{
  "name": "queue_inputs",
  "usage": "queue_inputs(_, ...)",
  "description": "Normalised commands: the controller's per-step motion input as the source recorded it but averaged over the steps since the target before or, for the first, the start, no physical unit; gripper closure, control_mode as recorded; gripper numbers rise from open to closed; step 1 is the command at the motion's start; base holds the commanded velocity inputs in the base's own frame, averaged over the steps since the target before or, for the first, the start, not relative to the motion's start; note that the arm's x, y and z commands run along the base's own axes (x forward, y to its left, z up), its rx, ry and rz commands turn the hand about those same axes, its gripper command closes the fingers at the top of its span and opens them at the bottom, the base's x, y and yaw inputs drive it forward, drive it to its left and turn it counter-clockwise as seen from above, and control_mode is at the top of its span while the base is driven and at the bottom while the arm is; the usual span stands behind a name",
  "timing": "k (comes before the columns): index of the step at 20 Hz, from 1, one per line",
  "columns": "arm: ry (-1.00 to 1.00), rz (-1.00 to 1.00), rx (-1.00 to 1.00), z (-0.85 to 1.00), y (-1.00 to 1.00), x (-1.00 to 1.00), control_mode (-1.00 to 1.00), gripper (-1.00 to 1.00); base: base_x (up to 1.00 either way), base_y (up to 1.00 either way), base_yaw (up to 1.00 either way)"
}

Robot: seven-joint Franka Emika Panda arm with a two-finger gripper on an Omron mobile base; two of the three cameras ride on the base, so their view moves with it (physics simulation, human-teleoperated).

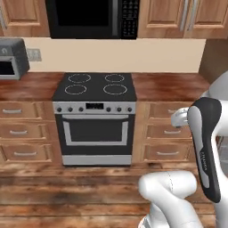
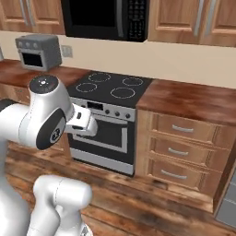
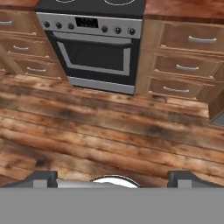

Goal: Navigate to the microwave.

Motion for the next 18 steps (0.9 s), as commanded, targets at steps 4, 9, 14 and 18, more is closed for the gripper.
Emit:
queue_inputs(4, 0.00, 0.00, 0.00, 0.00, 0.00, 0.00, 1.00, -1.00, 1.00, 1.00, -0.30)
queue_inputs(9, 0.00, 0.00, 0.00, 0.00, 0.00, 0.00, 1.00, -1.00, 1.00, 0.92, -0.28)
queue_inputs(14, 0.00, 0.00, 0.00, 0.00, 0.00, 0.00, 1.00, -1.00, 1.00, 0.39, -0.29)
queue_inputs(18, 0.00, 0.00, 0.00, 0.00, 0.00, 0.00, 1.00, -1.00, 1.00, 0.02, -0.33)
